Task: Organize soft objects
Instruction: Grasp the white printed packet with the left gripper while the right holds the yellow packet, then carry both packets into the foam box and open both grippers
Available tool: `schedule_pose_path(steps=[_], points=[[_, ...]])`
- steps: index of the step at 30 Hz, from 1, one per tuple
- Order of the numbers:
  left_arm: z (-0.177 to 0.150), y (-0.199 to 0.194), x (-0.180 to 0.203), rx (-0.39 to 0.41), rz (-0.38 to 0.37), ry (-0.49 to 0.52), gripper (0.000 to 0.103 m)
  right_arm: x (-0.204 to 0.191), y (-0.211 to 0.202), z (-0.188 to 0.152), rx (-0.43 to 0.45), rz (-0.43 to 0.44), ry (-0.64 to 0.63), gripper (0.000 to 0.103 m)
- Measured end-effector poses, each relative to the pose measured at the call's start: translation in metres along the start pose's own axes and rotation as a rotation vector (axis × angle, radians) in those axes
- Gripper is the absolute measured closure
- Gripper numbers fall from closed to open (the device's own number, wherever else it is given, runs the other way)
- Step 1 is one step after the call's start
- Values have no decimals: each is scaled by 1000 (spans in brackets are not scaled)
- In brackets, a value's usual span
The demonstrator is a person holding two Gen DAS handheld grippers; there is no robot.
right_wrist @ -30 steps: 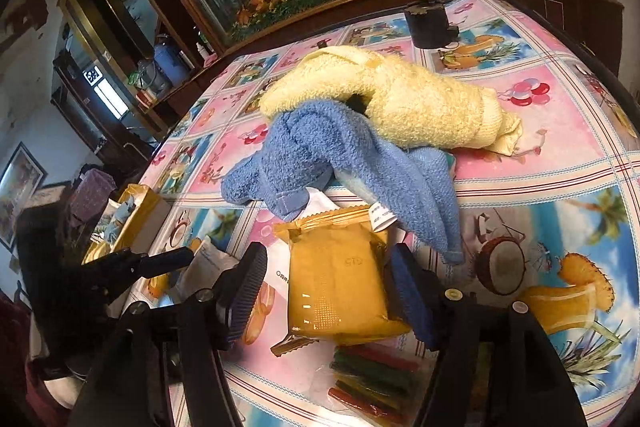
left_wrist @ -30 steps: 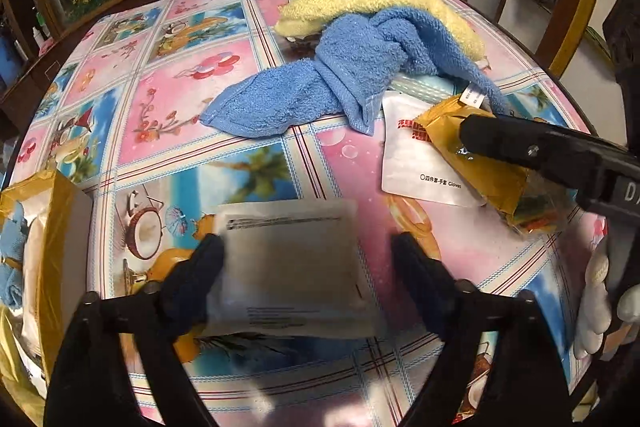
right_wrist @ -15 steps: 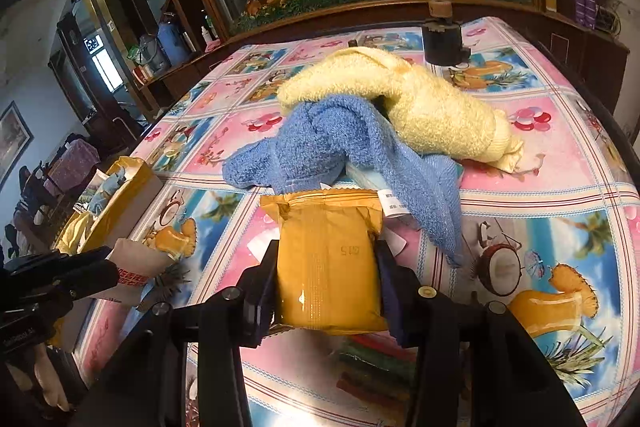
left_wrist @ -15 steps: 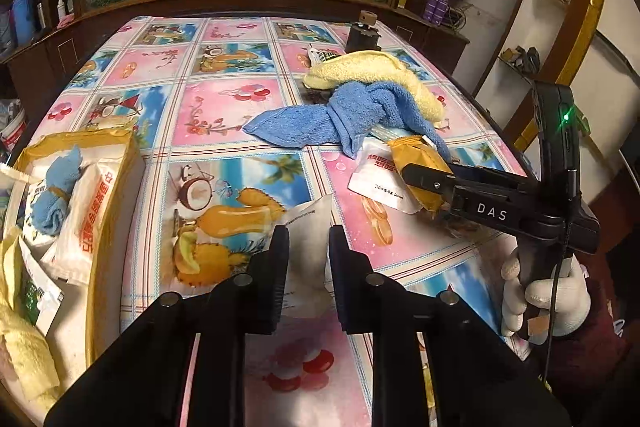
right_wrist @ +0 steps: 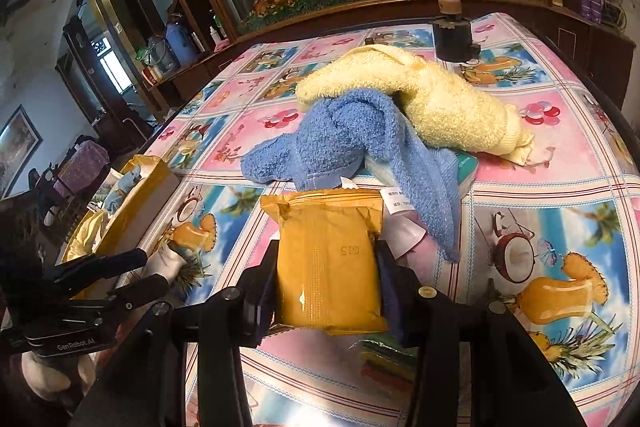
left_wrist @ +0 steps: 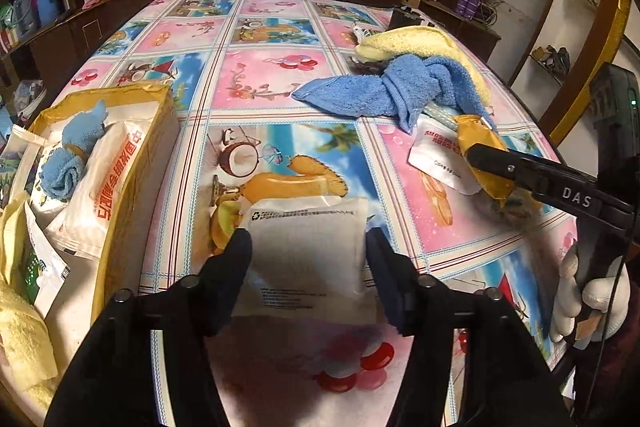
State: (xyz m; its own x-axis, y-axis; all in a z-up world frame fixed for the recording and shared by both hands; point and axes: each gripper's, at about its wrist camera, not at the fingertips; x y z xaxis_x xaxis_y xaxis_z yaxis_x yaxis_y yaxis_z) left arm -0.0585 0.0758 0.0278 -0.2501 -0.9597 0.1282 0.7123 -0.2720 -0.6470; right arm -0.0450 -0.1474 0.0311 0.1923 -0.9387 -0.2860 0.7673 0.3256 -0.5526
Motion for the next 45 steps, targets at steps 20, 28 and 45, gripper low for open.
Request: schedule_pose_path(steps=[20,28,45], points=[[-1,-10,-8,-12,-29,-20,46,-12,-18,2,12,108,44,57],[15,-79,-41,124,-44,-139,46,-49,-25,14,8,193,15,57],[-47,-121,-177,104,238,-361,40,-220,34,10,-152,464,-130,58]])
Point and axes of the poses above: each gripper's, at about its wrist camera, not at the fingertips, and y roughly the way its jaws point, x to its right, z to its top, and after that the axes turned 12 degrees about x, right-handed
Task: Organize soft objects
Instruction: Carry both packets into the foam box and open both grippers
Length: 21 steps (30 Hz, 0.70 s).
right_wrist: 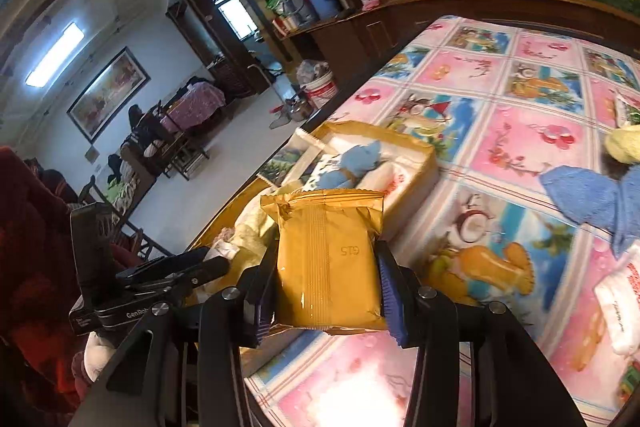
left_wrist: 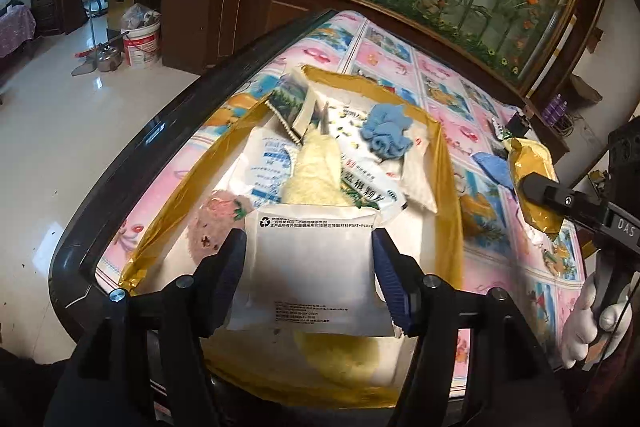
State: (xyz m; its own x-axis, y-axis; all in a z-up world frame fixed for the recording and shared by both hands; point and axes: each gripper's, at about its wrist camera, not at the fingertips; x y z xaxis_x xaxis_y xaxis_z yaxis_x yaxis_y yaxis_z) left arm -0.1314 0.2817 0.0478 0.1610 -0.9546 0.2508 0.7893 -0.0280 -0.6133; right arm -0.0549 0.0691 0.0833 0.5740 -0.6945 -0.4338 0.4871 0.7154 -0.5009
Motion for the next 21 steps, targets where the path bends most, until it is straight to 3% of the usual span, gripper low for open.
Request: schedule_pose_path(steps=[4,11,16,21], points=[[-2,0,-8,-6,-1,-21,32,-34,36,-6,-65,30,-51,57],[7,-18,-22,47,-64,-84,30,-61,62,-24,-119,12,-132,53],[11,-30,-15,107,-8,-49,30,-54,46,-25,-81,-3,-114,40],[10,-32,5,123,69,31,29,-34,19,-22,-31,-18,-72,37]])
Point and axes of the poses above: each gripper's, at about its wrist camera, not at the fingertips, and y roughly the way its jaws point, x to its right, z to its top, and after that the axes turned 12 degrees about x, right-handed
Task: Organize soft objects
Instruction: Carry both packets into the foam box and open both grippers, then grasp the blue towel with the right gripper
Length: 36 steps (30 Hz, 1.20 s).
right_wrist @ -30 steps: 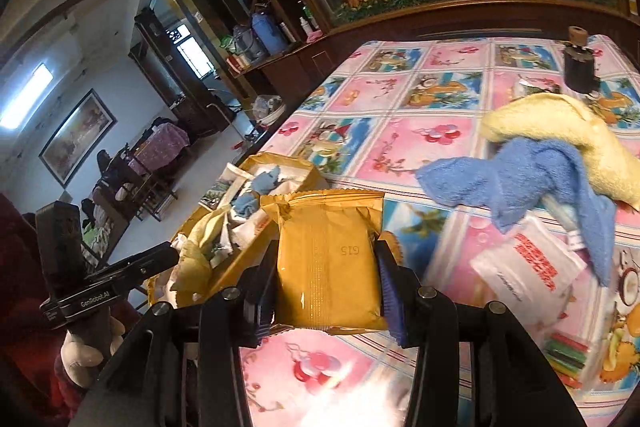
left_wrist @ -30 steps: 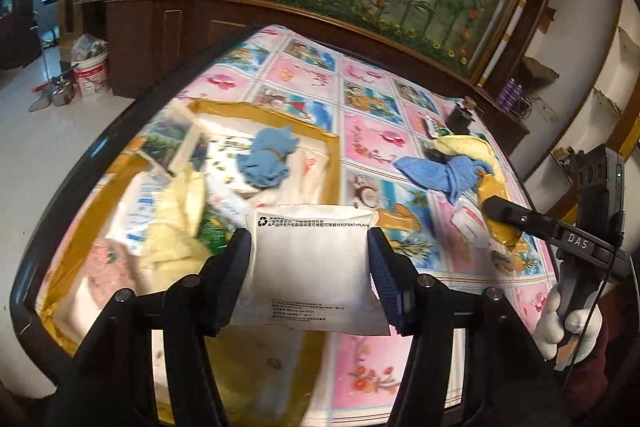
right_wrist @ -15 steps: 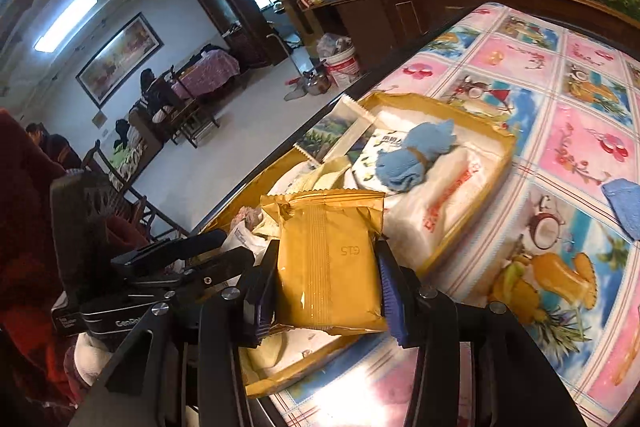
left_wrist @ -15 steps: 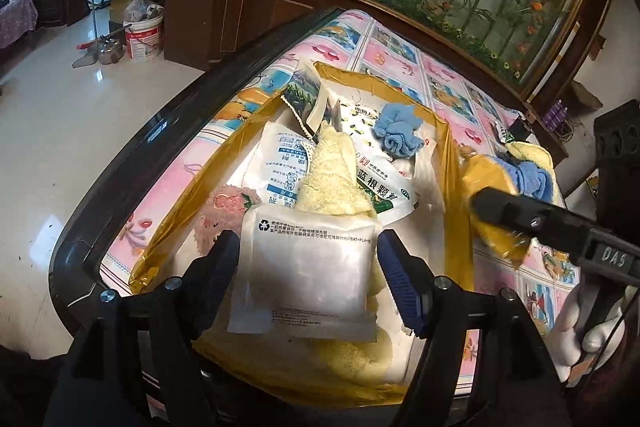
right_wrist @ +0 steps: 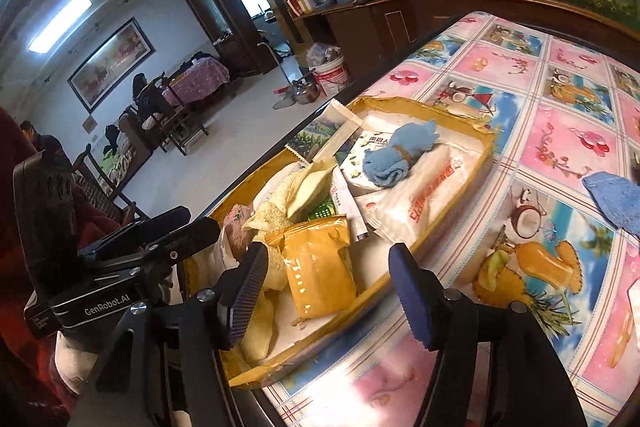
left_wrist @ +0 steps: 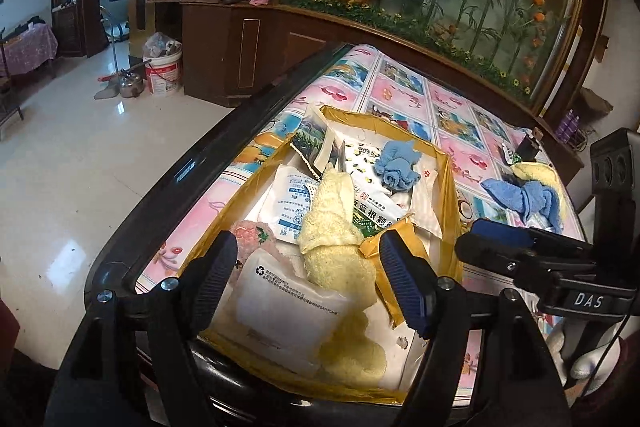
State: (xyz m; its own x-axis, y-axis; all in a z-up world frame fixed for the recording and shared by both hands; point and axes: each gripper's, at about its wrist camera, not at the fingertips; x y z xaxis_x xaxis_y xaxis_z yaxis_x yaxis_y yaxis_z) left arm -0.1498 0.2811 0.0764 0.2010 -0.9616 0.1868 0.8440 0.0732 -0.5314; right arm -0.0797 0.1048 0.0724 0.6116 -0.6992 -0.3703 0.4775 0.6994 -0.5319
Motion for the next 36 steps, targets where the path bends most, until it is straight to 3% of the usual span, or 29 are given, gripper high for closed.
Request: schedule_pose_path(steps=[4,22,26,33,36], points=[[-2,-3,20,0,24,54,29,17,-24,-4,33,-21,35,31],[-9,-8,135,-11,42,334,28,132,-123,-19,162,-181,205,30],[-14,-4,162,-39,-19,361,28,164,-146,-22,197,-245,247,30],[-39,29,228,-164,-259,372,25,247,-199,-18,259,-461,376,30],[-53,51,247,-203,-299,369,25,269,-208,-16,265,-491,401,29]])
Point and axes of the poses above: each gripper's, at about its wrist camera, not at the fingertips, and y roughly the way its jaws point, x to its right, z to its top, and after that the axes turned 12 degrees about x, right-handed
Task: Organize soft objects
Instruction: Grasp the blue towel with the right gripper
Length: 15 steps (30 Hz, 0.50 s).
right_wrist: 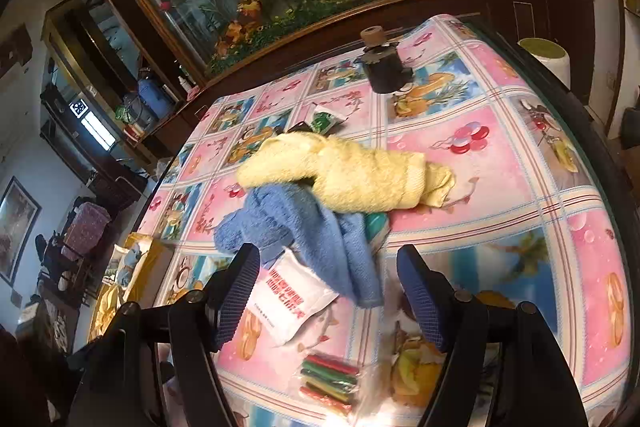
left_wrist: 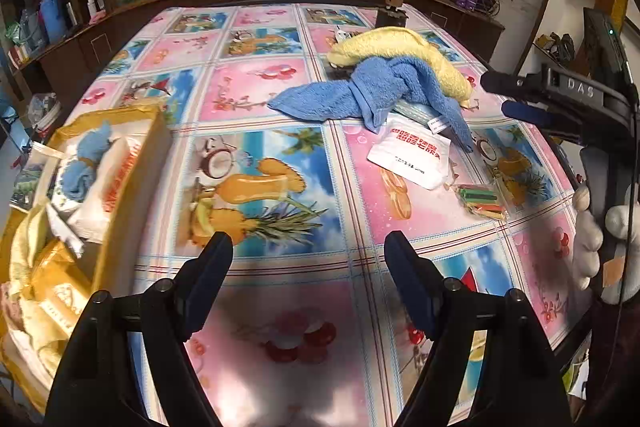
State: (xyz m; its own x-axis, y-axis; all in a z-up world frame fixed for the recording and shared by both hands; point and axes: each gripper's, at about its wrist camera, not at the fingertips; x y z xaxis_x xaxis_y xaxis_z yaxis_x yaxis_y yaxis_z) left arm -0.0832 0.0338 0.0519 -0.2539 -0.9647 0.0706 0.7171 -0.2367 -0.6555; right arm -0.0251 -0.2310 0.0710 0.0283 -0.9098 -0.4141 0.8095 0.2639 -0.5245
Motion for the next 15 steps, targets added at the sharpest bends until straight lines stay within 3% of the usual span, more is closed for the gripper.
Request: schedule_pose_path(steps=[3,7,12,14,15], points=[[-4,19,1,-29,-2,-19,25,8,12,9,-7,-2,13,29],[-13,33,-2,-70,-1,-54,25,0,44,13,-96,99,24,29],[-17,32,-5,-32,13,-74,17,-15,84,11,-125,77,14,29],[-19,33,-7,-28,-16,-92,1,-29,92,4,-149,112,-10,54],[-19,35,-9,-34,-33,-109,0,-39,91,-1,-161,135,-34,80]])
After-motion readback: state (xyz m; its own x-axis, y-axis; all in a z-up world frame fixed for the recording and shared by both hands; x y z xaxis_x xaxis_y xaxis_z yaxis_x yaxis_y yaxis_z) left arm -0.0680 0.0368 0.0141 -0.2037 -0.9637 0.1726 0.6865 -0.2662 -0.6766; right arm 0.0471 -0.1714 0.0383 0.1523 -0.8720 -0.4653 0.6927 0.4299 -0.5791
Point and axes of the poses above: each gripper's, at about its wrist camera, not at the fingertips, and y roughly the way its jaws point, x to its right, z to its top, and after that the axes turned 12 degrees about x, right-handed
